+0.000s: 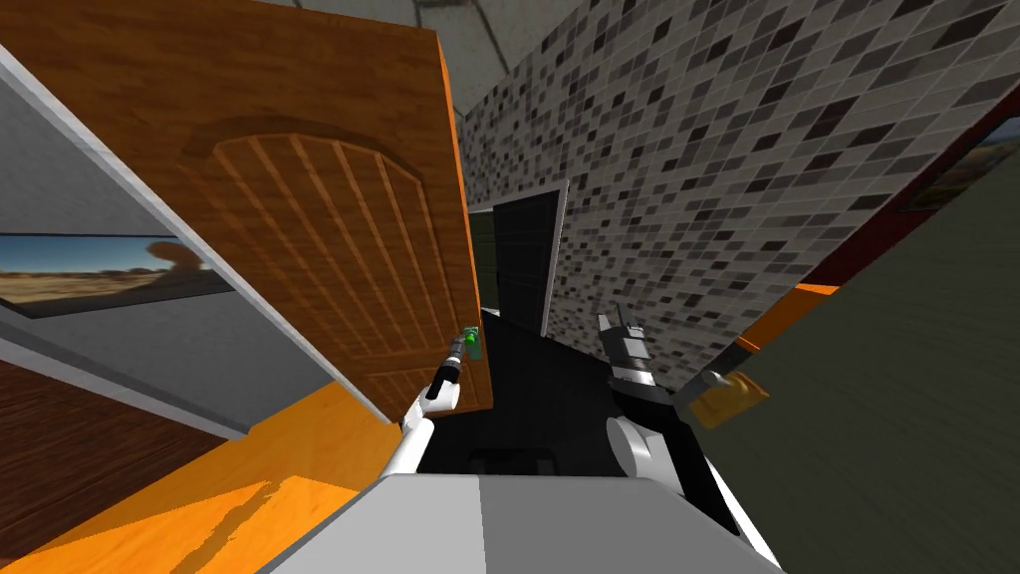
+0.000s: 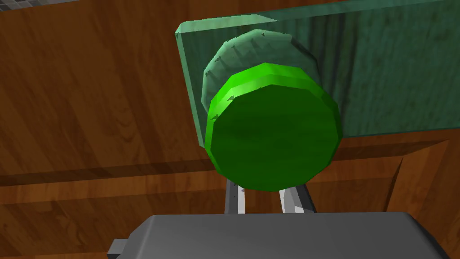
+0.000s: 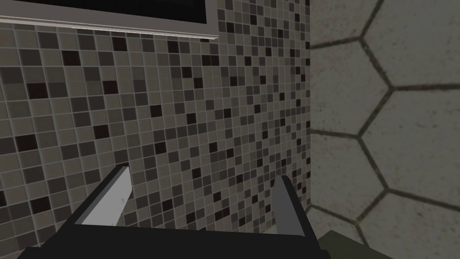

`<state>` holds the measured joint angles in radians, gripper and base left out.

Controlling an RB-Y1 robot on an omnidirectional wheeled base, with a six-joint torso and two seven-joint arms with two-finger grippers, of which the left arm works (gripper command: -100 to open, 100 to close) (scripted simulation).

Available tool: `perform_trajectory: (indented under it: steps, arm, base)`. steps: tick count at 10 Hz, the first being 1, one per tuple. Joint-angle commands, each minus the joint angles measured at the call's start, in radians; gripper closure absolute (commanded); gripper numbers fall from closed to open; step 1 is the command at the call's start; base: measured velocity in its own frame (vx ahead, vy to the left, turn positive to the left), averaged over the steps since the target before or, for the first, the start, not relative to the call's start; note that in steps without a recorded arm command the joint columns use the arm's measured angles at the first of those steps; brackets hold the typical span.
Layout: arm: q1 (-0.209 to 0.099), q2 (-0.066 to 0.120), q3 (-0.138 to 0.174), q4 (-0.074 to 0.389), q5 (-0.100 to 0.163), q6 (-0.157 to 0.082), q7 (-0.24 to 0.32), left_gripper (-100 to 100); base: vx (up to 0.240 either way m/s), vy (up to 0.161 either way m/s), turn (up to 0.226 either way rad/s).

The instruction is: Push the door open

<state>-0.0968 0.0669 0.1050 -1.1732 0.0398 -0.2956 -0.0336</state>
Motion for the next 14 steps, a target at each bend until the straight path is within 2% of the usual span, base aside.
perform_trajectory:
  steps: [1, 2, 3, 5, 9, 10, 11, 14]
  arm:
    - [-0.006, 0.008, 0.026, 0.000, 0.003, -0.003, -0.005, 100]
    - [0.005, -0.001, 0.015, -0.010, -0.001, -0.004, -0.012, -100]
    - [0.006, -0.004, 0.015, -0.012, -0.001, -0.003, -0.015, -100]
    - [0.010, -0.025, 0.015, -0.020, -0.004, -0.001, -0.026, -100]
    - [0.019, -0.110, 0.016, -0.037, -0.010, 0.002, -0.049, -100]
    - [0.016, -0.094, 0.016, -0.034, -0.008, 0.003, -0.044, -100]
    - [0.015, -0.063, 0.019, -0.028, -0.007, -0.004, -0.044, -100]
    - [0.011, -0.041, 0.026, -0.018, -0.007, -0.016, -0.045, -100]
  base:
    - [0.209, -0.066, 0.108]
    - [-0.050, -0.054, 0.049]
    - [-0.211, -0.032, 0.001]
    - [-0.238, -0.037, 0.010]
    - [-0.217, -0.063, 0.018]
    - [-0.068, -0.019, 0.000]
    - [0.094, -0.003, -0.025]
    - [0.234, 0.023, -0.022]
